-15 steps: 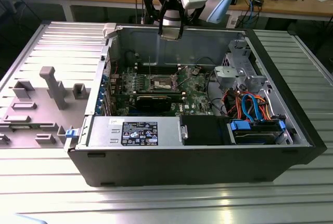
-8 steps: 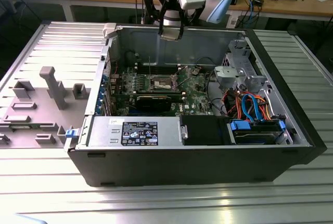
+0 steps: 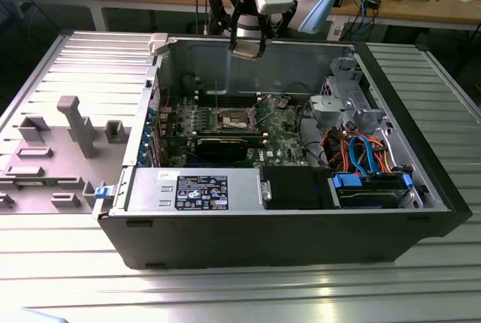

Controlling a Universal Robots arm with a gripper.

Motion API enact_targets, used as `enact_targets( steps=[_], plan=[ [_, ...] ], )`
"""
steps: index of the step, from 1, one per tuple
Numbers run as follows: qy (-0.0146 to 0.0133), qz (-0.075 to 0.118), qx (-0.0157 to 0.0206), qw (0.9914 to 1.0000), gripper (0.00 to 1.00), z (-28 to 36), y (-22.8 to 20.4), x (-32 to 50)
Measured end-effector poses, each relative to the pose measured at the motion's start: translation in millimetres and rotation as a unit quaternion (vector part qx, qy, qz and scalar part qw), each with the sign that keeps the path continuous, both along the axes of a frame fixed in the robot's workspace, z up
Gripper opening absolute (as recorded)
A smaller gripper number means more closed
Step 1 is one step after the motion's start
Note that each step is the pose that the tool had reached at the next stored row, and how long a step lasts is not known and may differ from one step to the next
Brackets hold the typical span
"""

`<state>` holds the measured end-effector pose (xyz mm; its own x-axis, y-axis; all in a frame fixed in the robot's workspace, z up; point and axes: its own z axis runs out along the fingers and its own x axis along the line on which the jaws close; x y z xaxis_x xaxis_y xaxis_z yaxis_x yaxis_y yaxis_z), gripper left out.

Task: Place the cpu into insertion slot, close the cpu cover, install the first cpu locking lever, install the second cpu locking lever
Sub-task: 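Place the cpu into insertion slot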

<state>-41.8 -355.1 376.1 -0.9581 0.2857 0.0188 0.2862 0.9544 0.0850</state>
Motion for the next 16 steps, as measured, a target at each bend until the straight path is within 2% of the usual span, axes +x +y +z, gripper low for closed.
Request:
enact_targets(
  steps=[8, 16],
  plan=[
    [0.0001, -0.014, 0.0, 0.9999, 0.54, -0.4, 0.0, 0.0],
    [0.0001, -0.034, 0.0, 0.99942, 0.54, -1.2, 0.0, 0.0]
  ],
)
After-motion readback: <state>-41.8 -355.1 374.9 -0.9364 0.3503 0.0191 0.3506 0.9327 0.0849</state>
